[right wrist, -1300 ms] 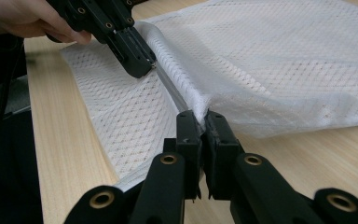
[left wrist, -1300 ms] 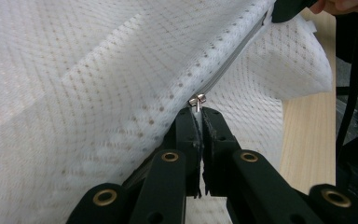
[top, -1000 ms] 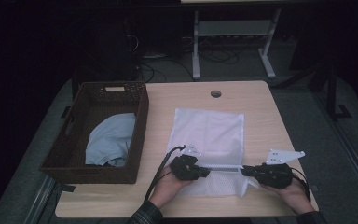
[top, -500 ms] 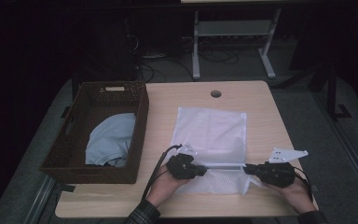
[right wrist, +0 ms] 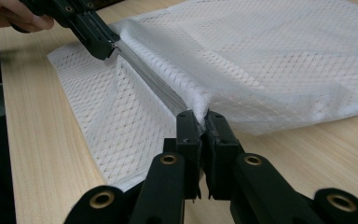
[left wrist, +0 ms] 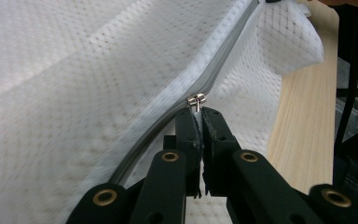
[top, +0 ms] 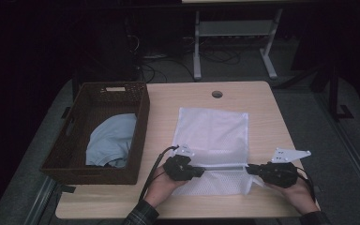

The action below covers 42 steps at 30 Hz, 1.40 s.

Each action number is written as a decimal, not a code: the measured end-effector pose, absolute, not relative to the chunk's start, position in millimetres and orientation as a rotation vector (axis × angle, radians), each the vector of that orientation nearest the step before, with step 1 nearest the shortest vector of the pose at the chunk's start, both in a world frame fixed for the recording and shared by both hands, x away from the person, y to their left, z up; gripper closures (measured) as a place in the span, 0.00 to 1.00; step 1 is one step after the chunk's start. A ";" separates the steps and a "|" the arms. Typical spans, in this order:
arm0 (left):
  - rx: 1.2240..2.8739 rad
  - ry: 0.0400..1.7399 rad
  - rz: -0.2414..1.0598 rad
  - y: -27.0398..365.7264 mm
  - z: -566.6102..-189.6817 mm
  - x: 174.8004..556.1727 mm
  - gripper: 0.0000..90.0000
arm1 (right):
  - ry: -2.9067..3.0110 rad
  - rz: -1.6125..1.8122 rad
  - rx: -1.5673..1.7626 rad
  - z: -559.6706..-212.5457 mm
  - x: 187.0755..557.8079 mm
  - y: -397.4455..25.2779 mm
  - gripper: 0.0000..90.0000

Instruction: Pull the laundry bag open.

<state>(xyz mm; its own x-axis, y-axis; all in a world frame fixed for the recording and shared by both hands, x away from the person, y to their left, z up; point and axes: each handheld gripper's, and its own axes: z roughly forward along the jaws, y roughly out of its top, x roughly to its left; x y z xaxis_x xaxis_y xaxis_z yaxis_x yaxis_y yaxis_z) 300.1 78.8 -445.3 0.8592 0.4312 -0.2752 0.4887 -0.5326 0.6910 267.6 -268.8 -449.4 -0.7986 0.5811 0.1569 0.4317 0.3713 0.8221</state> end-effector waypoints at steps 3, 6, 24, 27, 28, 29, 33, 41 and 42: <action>2.203 0.669 -0.091 82.5 -445.1 298.7 0.97 | 2.466 1.403 0.921 -449.8 268.2 -268.6 0.95; 2.197 0.670 -0.096 85.2 -444.2 296.7 0.97 | 2.472 1.403 0.913 -450.2 268.5 -267.7 0.95; 2.177 0.664 -0.081 107.9 -442.5 290.0 0.97 | 2.479 1.406 0.908 -451.4 268.7 -264.6 0.95; 2.162 0.679 -0.105 110.6 -446.7 292.1 0.97 | 2.482 1.404 0.904 -452.1 268.8 -263.9 0.95; 2.162 0.679 -0.105 110.6 -446.7 292.1 0.97 | 2.482 1.404 0.904 -452.1 268.8 -263.9 0.95; 2.158 0.683 -0.108 110.1 -447.1 292.1 0.97 | 2.483 1.399 0.902 -452.3 269.0 -263.9 0.95; 2.166 0.684 -0.106 109.9 -447.0 291.5 0.97 | 2.477 1.395 0.907 -453.0 270.6 -264.7 0.95; 2.170 0.705 -0.093 115.4 -446.0 290.7 0.97 | 2.479 1.383 0.921 -455.5 283.3 -262.1 0.95; 2.171 0.706 -0.091 116.1 -445.9 290.9 0.97 | 2.482 1.379 0.921 -456.1 284.5 -261.8 0.95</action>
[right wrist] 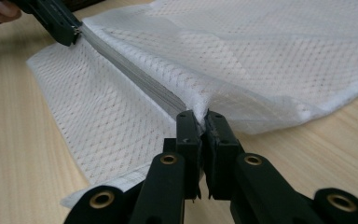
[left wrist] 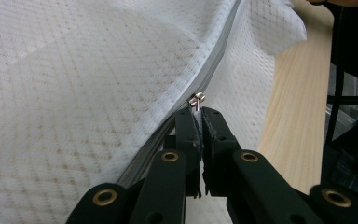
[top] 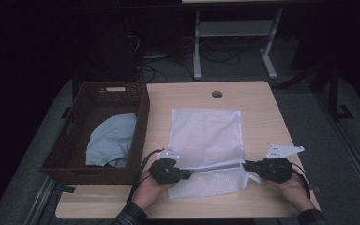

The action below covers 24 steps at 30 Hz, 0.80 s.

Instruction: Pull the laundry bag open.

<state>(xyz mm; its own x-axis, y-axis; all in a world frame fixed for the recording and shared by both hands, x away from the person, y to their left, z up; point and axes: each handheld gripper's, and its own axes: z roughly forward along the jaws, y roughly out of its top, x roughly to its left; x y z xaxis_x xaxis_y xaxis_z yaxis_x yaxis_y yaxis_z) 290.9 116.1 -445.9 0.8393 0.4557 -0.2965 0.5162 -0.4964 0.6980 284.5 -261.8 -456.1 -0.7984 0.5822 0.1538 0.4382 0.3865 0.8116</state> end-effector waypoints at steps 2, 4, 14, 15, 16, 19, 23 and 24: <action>2.175 0.713 -0.087 117.3 -446.1 291.1 0.97 | 2.486 1.377 0.924 -456.8 285.7 -261.7 0.95; 2.166 0.731 -0.071 121.7 -444.2 290.5 0.97 | 2.481 1.382 0.937 -457.5 288.4 -265.2 0.95; 2.169 0.741 -0.046 133.2 -442.6 284.7 0.97 | 2.478 1.382 0.933 -457.8 286.4 -268.3 0.95; 2.169 0.745 -0.046 134.8 -443.0 282.9 0.97 | 2.478 1.382 0.933 -457.8 286.4 -268.3 0.95; 2.170 0.747 -0.045 135.8 -443.2 282.1 0.97 | 2.480 1.378 0.932 -458.1 286.3 -268.5 0.95; 2.162 0.757 -0.057 139.4 -444.8 281.6 0.97 | 2.475 1.374 0.928 -457.1 285.3 -269.2 0.95; 2.159 0.760 -0.065 137.6 -447.0 283.2 0.97 | 2.475 1.359 0.921 -456.8 284.4 -269.5 0.95; 2.165 0.757 -0.070 137.1 -447.7 284.2 0.97 | 2.476 1.353 0.922 -457.0 284.4 -270.0 0.95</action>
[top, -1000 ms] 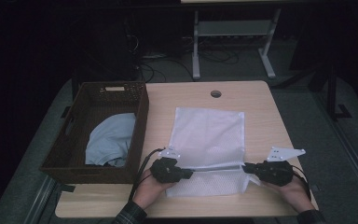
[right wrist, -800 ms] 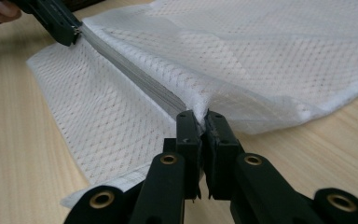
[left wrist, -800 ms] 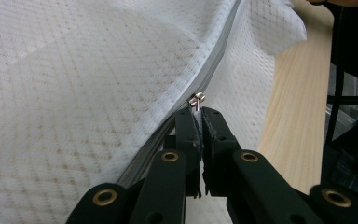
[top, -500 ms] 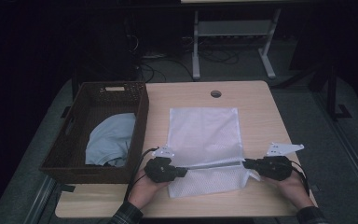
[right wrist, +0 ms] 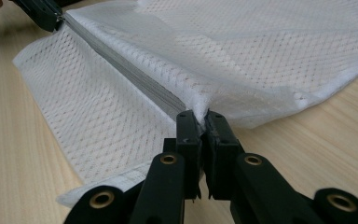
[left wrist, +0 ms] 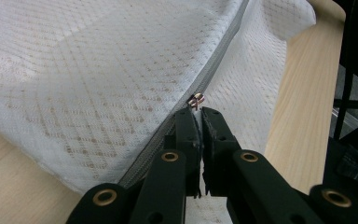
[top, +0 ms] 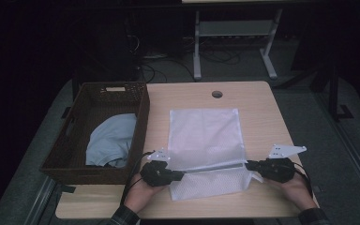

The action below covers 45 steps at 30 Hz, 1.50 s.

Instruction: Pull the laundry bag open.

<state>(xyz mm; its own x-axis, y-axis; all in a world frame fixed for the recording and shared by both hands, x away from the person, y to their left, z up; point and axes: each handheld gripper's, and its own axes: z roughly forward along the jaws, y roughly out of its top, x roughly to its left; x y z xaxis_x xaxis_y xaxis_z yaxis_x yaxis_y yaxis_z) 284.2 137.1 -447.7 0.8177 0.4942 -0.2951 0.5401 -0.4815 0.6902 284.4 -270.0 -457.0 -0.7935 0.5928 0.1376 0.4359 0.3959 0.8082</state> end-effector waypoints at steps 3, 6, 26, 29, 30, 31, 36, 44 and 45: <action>2.170 0.758 -0.071 133.3 -449.9 285.8 0.97 | 2.475 1.346 0.931 -458.2 285.0 -272.8 0.95; 2.172 0.764 -0.073 130.7 -451.6 287.3 0.97 | 2.474 1.340 0.937 -458.9 285.2 -274.8 0.95; 2.181 0.813 -0.079 131.1 -452.6 289.9 0.97 | 2.469 1.329 0.934 -453.3 283.6 -276.1 0.96; 2.183 0.824 -0.076 132.4 -452.7 290.3 0.97 | 2.458 1.320 0.942 -451.9 283.2 -277.4 0.96; 2.182 0.820 -0.077 132.5 -452.3 290.1 0.97 | 2.449 1.319 0.943 -451.3 283.1 -277.9 0.96; 2.182 0.817 -0.075 132.3 -451.9 290.0 0.97 | 2.448 1.323 0.944 -451.0 283.0 -278.4 0.96; 2.197 0.829 -0.065 131.5 -451.9 289.8 0.97 | 2.445 1.309 0.947 -450.0 283.0 -279.1 0.96; 2.164 0.854 -0.061 140.7 -449.2 291.2 0.97 | 2.398 1.300 0.999 -449.3 283.1 -296.4 0.96; 2.173 0.857 -0.059 139.7 -449.6 291.0 0.97 | 2.397 1.296 1.000 -449.6 283.2 -296.2 0.96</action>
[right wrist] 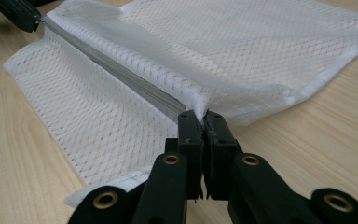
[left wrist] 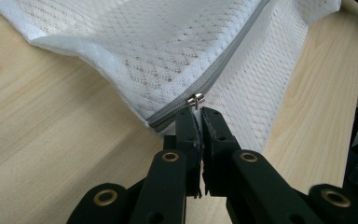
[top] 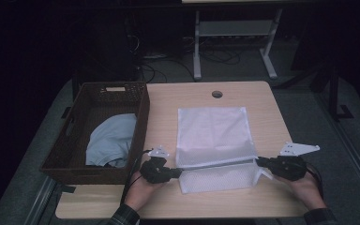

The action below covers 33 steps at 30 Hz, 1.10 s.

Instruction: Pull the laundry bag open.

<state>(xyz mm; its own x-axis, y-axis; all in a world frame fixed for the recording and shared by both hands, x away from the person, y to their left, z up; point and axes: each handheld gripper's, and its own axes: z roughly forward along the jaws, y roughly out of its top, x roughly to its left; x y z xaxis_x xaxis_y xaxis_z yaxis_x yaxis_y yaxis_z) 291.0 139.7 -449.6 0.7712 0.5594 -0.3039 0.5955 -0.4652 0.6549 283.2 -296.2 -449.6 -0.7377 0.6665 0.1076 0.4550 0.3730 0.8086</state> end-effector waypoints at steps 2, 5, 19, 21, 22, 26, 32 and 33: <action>2.173 0.861 -0.062 139.5 -449.7 290.9 0.97 | 2.397 1.289 1.004 -450.6 284.3 -295.8 0.96; 2.180 0.877 -0.052 140.5 -449.5 290.7 0.97 | 2.392 1.274 1.013 -452.0 285.9 -296.8 0.96; 2.229 0.931 0.036 141.2 -452.3 290.1 0.97 | 2.451 1.211 1.024 -468.3 292.9 -289.3 0.94; 2.231 0.946 0.054 140.4 -453.5 290.8 0.97 | 2.457 1.197 1.020 -470.1 293.9 -287.2 0.92; 2.228 0.955 0.066 140.3 -454.0 291.1 0.97 | 2.457 1.190 1.017 -470.8 294.2 -286.0 0.92; 2.229 0.963 0.078 140.2 -456.3 293.4 0.96 | 2.460 1.161 1.013 -473.5 295.0 -283.4 0.89; 2.241 0.953 0.091 140.7 -458.6 293.5 0.88 | 2.444 1.136 1.012 -476.3 295.6 -281.5 0.80; 2.237 0.955 0.104 140.5 -458.8 292.9 0.80 | 2.438 1.137 1.013 -476.4 295.6 -281.4 0.75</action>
